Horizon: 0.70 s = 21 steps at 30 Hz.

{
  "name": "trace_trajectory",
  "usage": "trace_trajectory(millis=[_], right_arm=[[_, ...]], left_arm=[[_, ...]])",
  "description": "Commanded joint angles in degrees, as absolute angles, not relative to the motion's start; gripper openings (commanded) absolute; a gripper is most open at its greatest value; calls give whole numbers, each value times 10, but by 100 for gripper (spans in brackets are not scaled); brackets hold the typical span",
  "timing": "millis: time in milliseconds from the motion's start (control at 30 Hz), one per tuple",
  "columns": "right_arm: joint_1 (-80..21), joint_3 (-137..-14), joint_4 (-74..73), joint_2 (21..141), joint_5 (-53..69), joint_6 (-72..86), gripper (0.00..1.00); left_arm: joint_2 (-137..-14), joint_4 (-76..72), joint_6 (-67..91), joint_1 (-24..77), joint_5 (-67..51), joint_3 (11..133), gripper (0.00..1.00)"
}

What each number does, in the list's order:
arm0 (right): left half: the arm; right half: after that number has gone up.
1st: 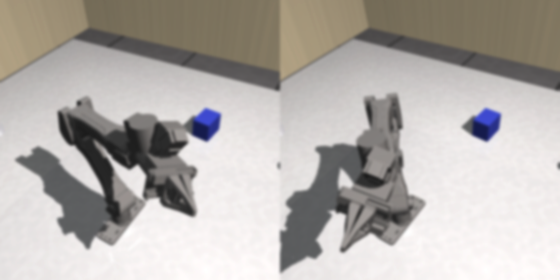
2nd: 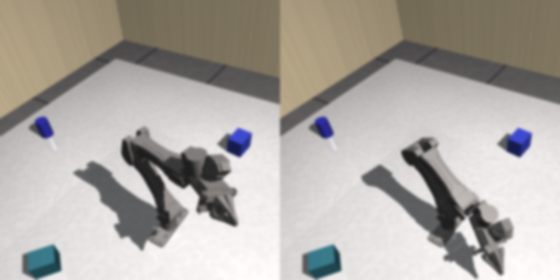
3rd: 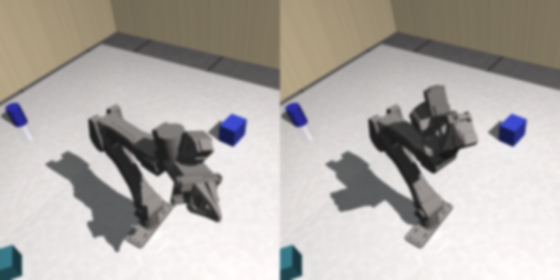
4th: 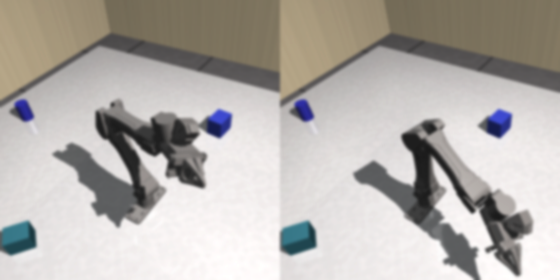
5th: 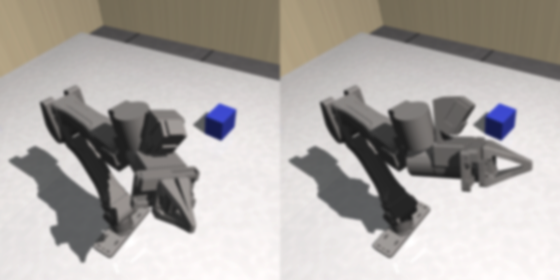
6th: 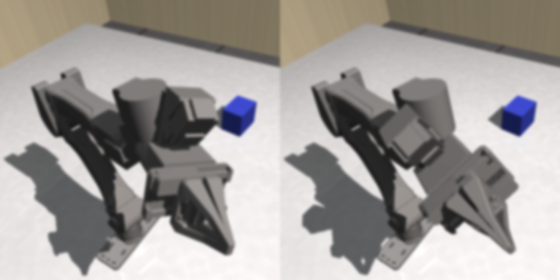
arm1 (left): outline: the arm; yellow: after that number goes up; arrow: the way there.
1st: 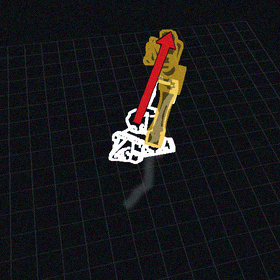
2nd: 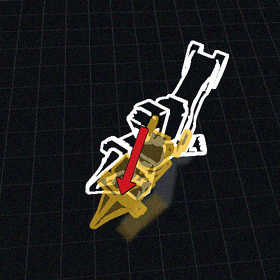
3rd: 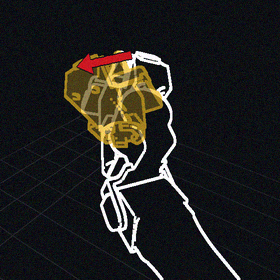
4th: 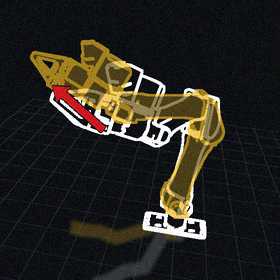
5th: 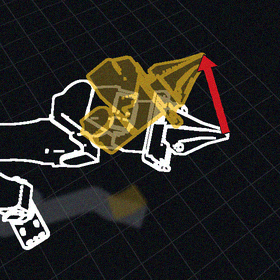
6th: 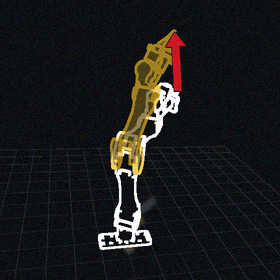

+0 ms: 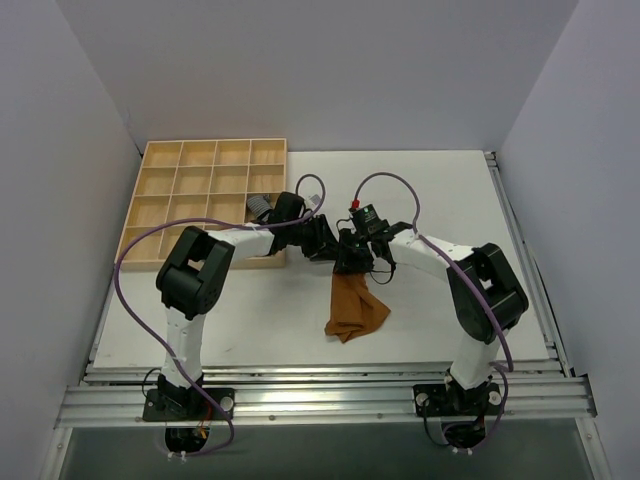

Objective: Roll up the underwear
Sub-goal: Fold the underwear

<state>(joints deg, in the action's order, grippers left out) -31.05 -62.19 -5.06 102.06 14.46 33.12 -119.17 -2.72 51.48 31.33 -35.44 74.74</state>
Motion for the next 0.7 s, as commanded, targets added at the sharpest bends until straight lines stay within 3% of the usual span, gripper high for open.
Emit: trace_trajectory(millis=[0, 667], right_arm=[[-304, -650, -39, 1028, 148, 330, 34], [-294, -677, -54, 1037, 154, 323, 34]], left_arm=[[-1190, -6, 475, 322, -395, 778, 44], [-1236, 70, 450, 325, -360, 801, 39]])
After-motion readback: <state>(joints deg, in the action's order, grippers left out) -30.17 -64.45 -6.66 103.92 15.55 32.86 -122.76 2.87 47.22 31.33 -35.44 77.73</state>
